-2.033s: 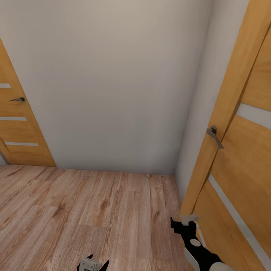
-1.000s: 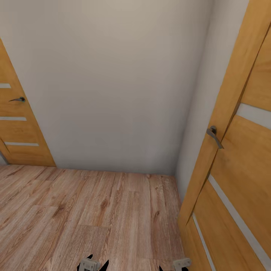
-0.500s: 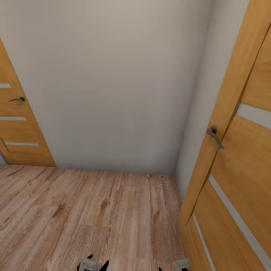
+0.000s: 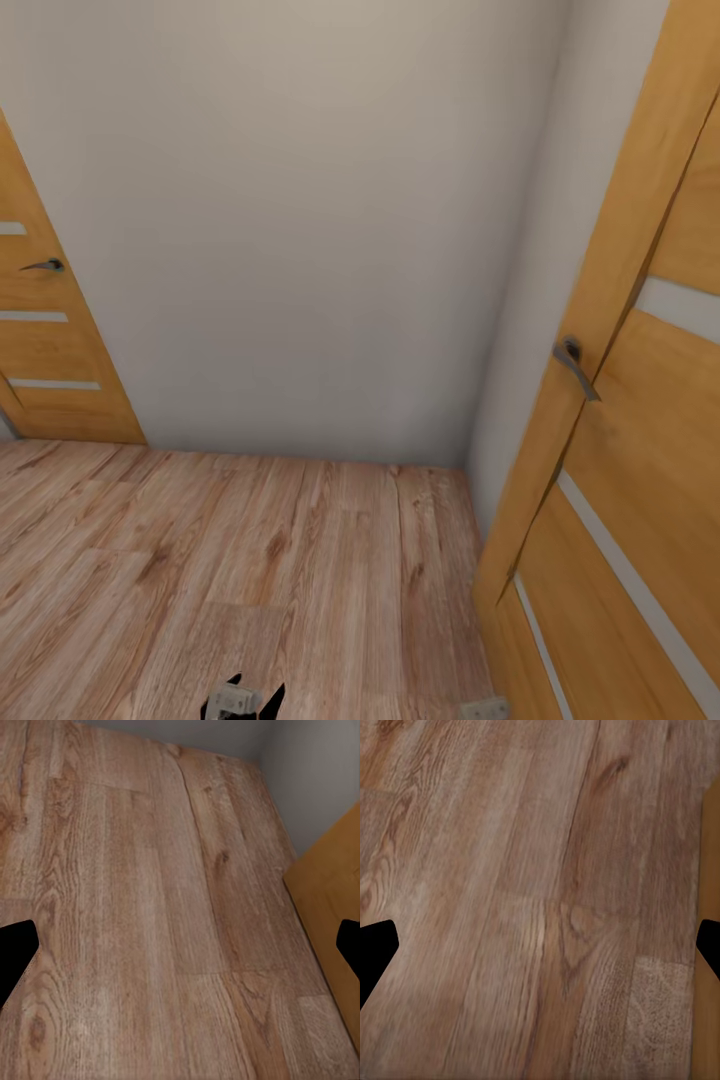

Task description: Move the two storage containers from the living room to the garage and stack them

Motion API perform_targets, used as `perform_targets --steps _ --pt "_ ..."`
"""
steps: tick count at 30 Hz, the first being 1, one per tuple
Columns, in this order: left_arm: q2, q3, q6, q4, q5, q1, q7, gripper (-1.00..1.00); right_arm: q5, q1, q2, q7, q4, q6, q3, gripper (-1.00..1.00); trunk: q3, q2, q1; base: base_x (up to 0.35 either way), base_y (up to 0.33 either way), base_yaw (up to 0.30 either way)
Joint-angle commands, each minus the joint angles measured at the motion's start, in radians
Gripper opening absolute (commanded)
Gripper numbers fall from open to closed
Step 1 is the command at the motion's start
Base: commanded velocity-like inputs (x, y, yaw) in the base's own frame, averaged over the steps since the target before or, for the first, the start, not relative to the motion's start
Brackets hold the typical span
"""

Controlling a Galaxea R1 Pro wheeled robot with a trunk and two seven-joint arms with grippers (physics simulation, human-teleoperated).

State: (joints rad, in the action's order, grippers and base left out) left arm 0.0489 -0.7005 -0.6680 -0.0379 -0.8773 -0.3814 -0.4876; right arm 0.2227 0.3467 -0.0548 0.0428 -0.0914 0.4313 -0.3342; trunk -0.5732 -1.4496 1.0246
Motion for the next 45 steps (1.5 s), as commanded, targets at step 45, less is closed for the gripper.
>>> perform_targets --steps 45 --pt "-0.001 0.004 -0.001 0.0 -0.022 -0.001 -0.009 1.0 0.013 -0.007 0.001 0.002 0.004 0.005 -0.003 1.0 -0.001 0.0 0.0 0.069 0.0 0.0"
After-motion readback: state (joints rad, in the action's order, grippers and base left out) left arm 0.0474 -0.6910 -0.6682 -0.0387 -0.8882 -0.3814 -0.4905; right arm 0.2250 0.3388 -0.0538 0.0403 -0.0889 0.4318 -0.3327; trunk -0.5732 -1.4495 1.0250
